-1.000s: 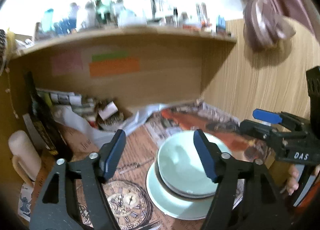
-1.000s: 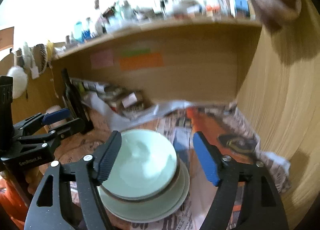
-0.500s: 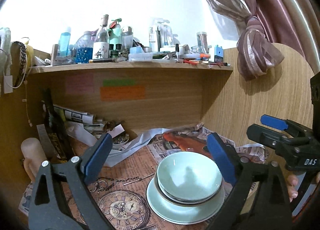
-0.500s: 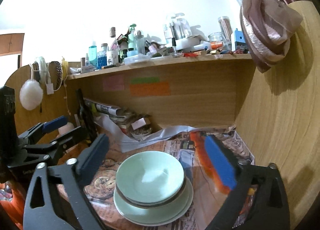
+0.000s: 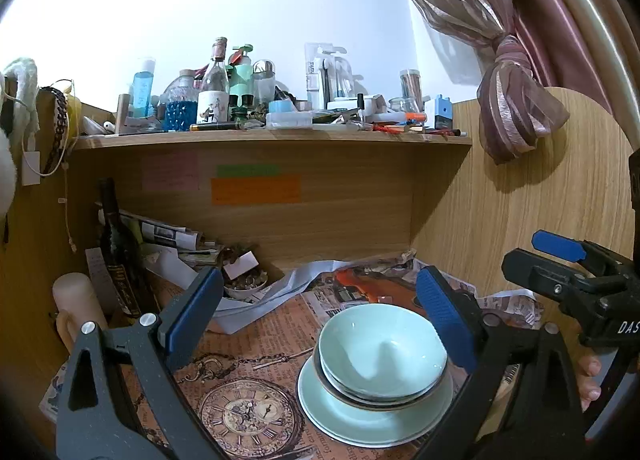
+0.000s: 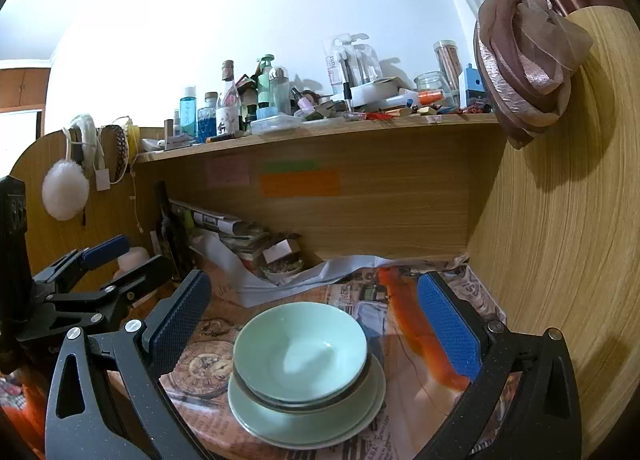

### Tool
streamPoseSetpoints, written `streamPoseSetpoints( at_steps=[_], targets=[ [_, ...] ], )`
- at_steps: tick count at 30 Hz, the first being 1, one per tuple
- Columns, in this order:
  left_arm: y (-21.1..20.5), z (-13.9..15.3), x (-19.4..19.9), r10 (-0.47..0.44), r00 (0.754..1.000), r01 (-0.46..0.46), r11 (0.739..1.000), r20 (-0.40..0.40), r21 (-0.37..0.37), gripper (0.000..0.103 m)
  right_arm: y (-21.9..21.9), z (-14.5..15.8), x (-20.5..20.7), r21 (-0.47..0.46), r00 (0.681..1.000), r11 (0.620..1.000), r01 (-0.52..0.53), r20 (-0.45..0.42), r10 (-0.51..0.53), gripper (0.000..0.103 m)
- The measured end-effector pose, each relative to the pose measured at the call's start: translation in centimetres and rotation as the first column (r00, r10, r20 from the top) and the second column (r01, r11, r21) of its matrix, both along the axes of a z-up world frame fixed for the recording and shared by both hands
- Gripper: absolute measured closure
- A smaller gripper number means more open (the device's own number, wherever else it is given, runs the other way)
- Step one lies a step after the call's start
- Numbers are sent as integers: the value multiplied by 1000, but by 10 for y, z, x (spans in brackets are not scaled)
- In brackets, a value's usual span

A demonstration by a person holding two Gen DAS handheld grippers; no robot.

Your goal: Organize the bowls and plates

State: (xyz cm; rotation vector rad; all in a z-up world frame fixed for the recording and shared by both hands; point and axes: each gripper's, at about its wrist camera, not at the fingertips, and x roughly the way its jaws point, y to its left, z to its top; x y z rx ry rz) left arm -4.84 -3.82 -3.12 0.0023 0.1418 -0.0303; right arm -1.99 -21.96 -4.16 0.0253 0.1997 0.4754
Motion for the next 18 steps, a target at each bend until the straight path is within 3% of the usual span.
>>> streamPoseSetpoints(
  at_steps=[18],
  targets=[
    [0,-3,4,0,1000,0,1000,-7,5,4,3,-1,2,-1,1000,1000,4,-9,-4,0]
  ],
)
